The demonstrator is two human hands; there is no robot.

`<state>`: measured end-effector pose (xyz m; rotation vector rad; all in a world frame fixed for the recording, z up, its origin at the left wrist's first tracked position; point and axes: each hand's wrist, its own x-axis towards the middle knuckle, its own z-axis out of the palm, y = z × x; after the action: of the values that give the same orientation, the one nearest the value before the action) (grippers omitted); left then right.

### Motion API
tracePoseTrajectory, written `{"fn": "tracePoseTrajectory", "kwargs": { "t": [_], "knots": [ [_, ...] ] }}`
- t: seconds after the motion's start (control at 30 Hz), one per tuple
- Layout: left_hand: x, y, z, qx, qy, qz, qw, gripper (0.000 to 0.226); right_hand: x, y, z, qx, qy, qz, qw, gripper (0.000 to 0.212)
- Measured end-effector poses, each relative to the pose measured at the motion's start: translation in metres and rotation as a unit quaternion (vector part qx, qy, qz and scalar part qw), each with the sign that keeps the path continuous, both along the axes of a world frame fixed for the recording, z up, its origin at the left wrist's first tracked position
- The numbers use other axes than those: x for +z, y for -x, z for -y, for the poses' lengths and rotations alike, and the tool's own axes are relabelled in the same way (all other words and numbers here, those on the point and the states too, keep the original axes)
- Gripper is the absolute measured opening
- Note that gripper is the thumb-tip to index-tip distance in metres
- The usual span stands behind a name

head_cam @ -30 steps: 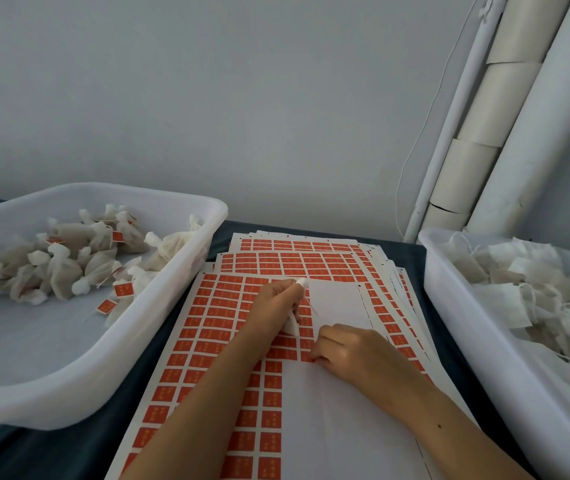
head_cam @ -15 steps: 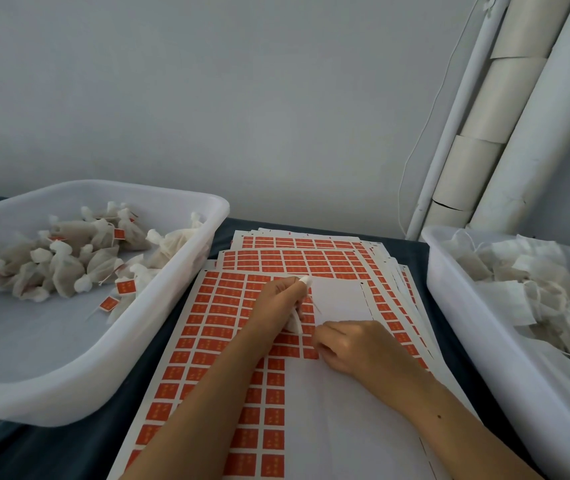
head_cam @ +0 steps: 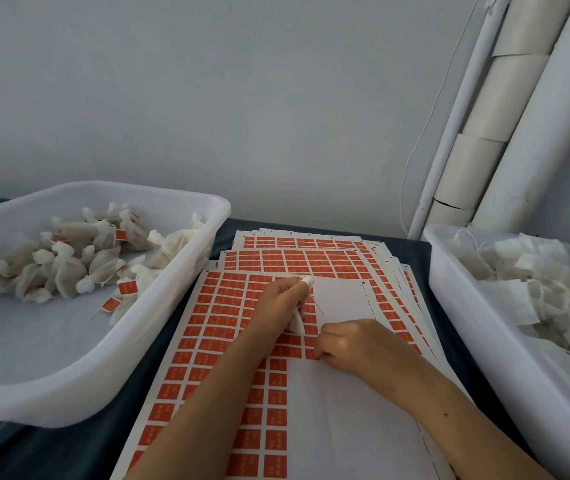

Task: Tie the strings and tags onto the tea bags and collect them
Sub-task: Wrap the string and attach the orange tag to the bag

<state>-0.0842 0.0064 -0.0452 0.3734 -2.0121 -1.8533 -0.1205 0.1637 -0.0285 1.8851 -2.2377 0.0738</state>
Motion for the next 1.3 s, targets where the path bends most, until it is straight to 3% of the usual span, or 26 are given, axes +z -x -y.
{"fn": "tracePoseTrajectory", "kwargs": {
  "t": [0.2,0.63,0.97,1.03,1.1,1.3],
  "knots": [
    [0.002,0.000,-0.001,-0.002,0.001,0.007,1.000,0.037,-0.004,0.003,0.009,-0.021,-0.037,-0.007,0.999,0.031],
    [0.003,-0.002,-0.003,-0.001,0.005,0.005,1.000,0.037,-0.012,-0.002,0.009,-0.009,-0.011,-0.042,0.999,0.029],
    [0.001,-0.001,-0.002,0.002,-0.004,0.005,1.000,0.034,-0.013,-0.007,0.010,-0.020,0.164,-0.036,0.986,0.027],
    [0.001,-0.001,-0.002,0.005,0.001,0.003,1.000,0.034,-0.014,-0.009,0.010,-0.035,0.175,-0.003,0.984,0.021],
    [0.002,-0.001,-0.002,0.002,0.005,0.000,1.000,0.035,-0.013,-0.011,0.010,-0.066,0.178,0.087,0.978,0.016],
    [0.004,-0.003,-0.004,0.011,-0.017,-0.003,1.000,0.032,-0.018,-0.012,0.012,-0.139,0.227,0.286,0.921,0.005]
  ]
}}
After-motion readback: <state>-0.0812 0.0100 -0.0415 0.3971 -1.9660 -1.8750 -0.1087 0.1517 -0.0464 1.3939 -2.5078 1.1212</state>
